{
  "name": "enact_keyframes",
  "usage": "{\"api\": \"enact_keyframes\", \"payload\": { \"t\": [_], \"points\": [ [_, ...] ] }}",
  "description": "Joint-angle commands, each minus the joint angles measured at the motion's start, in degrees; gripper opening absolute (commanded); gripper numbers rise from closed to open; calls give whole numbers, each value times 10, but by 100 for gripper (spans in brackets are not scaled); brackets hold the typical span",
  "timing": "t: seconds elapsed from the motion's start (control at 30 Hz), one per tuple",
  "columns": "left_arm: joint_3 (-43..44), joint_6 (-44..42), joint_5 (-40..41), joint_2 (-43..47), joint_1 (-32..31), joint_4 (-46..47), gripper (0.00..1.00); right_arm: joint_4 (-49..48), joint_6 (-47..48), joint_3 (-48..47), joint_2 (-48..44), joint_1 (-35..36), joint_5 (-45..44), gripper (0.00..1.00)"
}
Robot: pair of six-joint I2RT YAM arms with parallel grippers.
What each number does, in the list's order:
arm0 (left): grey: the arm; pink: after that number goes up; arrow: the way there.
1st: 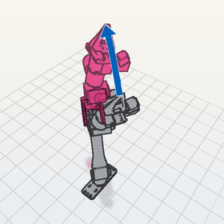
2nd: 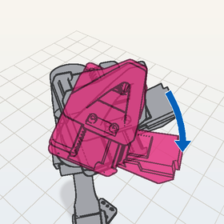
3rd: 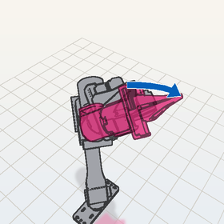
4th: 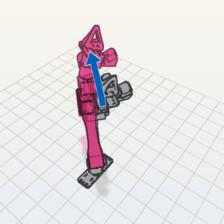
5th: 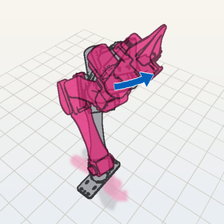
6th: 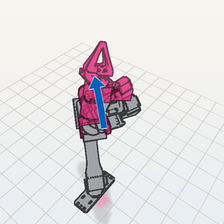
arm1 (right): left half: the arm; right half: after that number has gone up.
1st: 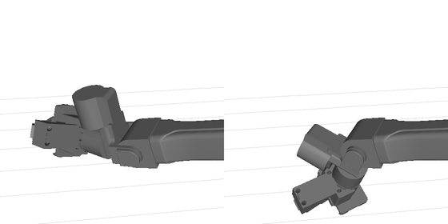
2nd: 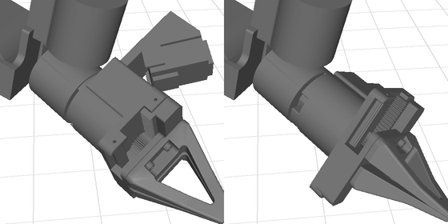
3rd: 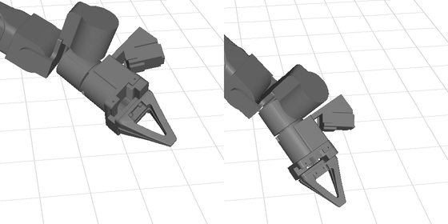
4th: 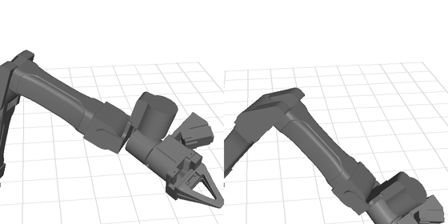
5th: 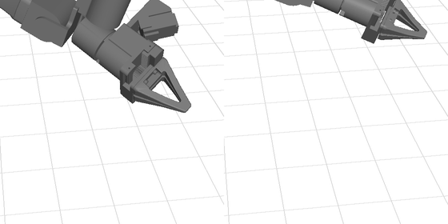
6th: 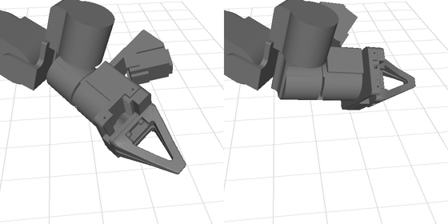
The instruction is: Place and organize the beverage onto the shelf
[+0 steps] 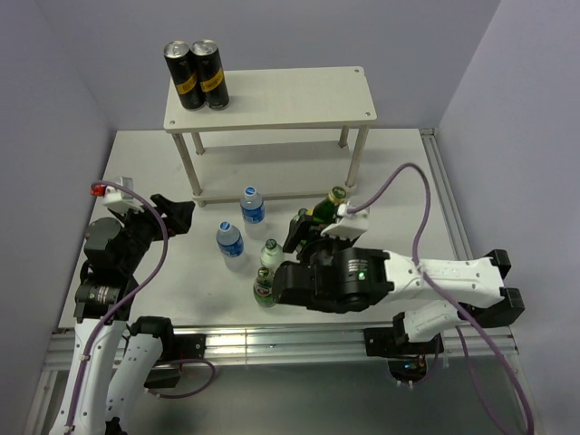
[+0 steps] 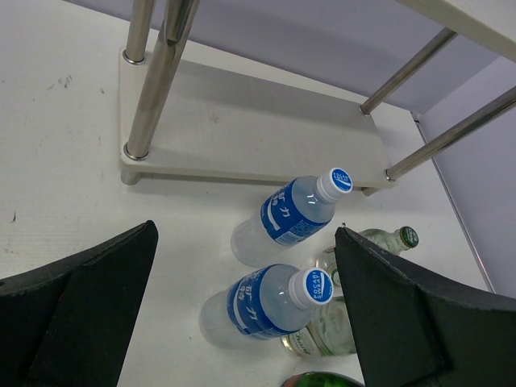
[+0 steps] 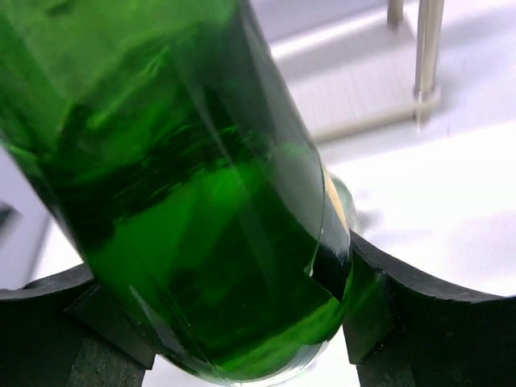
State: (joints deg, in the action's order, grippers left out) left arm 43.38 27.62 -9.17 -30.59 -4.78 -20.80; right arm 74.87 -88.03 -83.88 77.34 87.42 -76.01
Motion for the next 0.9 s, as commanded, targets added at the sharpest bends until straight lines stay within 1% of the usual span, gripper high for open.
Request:
{"api": "enact_keyframes", "payload": {
  "t": [0.0, 0.03, 0.07, 0.1, 0.13, 0.17, 0.2, 0.23, 0.27, 0.3, 0.33, 0.37, 0.4, 0.43, 0.47, 0.5, 0.53, 0.57, 0.6, 0.63, 0.67, 0.7, 0.73, 0.77, 0.8, 0.83, 0.87],
  "points": [
    [4, -14, 6, 4, 1, 15, 99, 78, 117, -97, 1, -24, -236, 0],
    [5, -14, 7, 4, 1, 15, 99, 73, 178, -140, 21, -30, -243, 0],
    [5, -14, 7, 6, 1, 14, 99, 72, 208, -169, 37, -37, -243, 0],
    [5, -14, 7, 5, 1, 14, 100, 73, 235, -222, 53, -63, -243, 0],
    [5, -13, 9, 6, 1, 14, 99, 73, 262, -246, 84, -76, -243, 0],
    [5, -14, 9, 7, 1, 14, 99, 73, 319, -272, 103, -90, -243, 0],
    [5, -14, 10, 7, 1, 14, 99, 74, 347, -323, 120, -117, -243, 0],
    [5, -15, 10, 7, 1, 12, 99, 74, 408, -347, 155, -130, -243, 0],
    [6, -15, 12, 8, 1, 12, 99, 74, 436, -371, 173, -140, -243, 0],
    [5, -15, 13, 9, 1, 12, 99, 76, 461, -419, 190, -160, -242, 0],
    [6, -15, 13, 9, 1, 12, 99, 76, 501, -437, 213, -167, -242, 0],
    [5, -15, 14, 9, 1, 12, 99, 71, 517, -446, 215, -172, -241, 0],
    [6, -15, 15, 9, 2, 12, 99, 33, 543, -456, 214, -174, -231, 0],
    [5, -15, 15, 9, 1, 12, 99, -5, 652, -462, 210, -186, -209, 0],
    [6, -15, 16, 8, 1, 12, 99, -52, 715, -459, 205, -201, -171, 0],
    [6, -15, 15, 7, 2, 12, 99, -174, 781, -412, 194, -215, -92, 0],
    [6, -15, 16, 7, 1, 12, 99, -264, 929, -362, 144, -243, -41, 0],
    [7, -15, 16, 7, 2, 11, 99, -364, 991, -304, 107, -254, -10, 0],
    [6, -16, 17, 8, 2, 12, 99, -579, 1059, -186, 69, -260, 27, 0],
    [7, -16, 17, 9, 2, 11, 99, -643, 1118, -156, 16, -264, 40, 0],
    [6, -16, 18, 11, 2, 12, 99, -653, 1098, -158, 5, -271, 57, 0],
    [4, -16, 18, 12, 3, 12, 99, -561, 1056, -221, 4, -282, 89, 0],
    [5, -16, 19, 12, 3, 12, 99, -518, 982, -254, 16, -297, 154, 0],
    [6, -17, 20, 11, 3, 12, 99, -500, 967, -275, 18, -333, 187, 0],
    [6, -16, 20, 11, 4, 11, 99, -505, 962, -286, 19, -349, 213, 0],
    [6, -16, 18, 11, 6, 11, 99, -511, 959, -289, 19, -363, 259, 0],
    [6, -16, 18, 11, 6, 11, 99, -517, 957, -292, 22, -373, 269, 0]
  ]
}}
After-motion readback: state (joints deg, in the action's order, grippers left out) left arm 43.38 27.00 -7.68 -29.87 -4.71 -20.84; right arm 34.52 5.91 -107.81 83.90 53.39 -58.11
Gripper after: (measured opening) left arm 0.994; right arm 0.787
